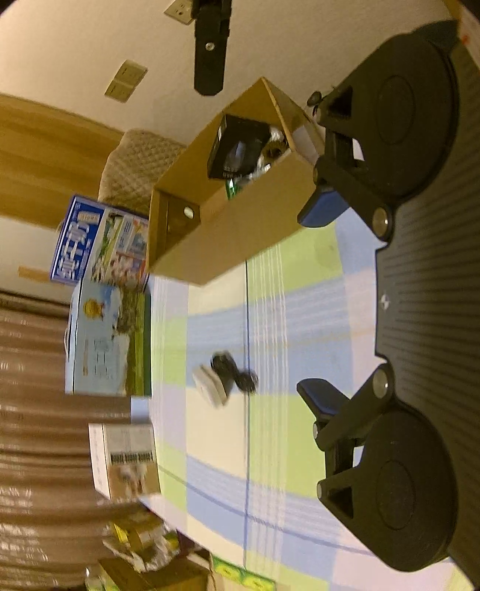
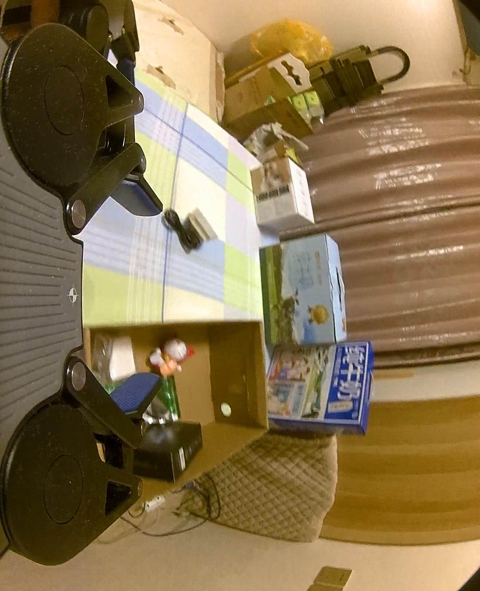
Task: Organize objects
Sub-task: 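Move both tools back toward the white night-light and black cable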
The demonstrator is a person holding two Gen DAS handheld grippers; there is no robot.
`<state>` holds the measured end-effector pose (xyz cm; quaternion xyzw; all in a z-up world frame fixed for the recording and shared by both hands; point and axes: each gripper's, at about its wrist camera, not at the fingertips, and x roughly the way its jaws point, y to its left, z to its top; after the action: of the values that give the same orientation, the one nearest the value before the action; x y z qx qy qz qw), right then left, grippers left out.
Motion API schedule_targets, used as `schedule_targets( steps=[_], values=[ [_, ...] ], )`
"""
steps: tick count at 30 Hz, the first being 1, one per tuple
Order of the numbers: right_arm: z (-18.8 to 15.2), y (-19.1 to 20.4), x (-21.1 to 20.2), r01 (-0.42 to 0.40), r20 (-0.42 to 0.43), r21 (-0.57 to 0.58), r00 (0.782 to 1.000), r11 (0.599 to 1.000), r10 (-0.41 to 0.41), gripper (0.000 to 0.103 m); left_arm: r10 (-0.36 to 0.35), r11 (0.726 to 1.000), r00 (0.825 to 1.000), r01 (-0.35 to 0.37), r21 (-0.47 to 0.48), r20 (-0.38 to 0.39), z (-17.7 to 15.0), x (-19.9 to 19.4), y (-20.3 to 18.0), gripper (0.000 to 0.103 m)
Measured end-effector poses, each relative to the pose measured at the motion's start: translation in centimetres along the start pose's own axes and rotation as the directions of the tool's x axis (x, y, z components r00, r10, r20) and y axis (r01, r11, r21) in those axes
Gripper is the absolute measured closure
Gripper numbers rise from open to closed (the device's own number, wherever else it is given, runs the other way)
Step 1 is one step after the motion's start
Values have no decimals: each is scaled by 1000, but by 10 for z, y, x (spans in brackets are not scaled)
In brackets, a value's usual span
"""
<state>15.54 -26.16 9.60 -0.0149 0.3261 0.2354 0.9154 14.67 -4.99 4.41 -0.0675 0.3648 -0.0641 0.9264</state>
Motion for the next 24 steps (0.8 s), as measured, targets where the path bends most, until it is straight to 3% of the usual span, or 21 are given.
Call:
schedule_targets(
  steps=[7,14,24],
  values=[
    [-14,30,16,-48,-23,-16,999,999,48,14,95,995,995,-94,-31,18,-14,-19,44,1],
    [-24,51,38,-85,-54,-28,995,996,84,14,159,985,987,-158,-65,13,-16,-20,80,1],
    [-23,56,56,-100,-75,-34,992,994,97,14,176,981,984,-176,-86,-6,-15,-12,99,1]
  ],
)
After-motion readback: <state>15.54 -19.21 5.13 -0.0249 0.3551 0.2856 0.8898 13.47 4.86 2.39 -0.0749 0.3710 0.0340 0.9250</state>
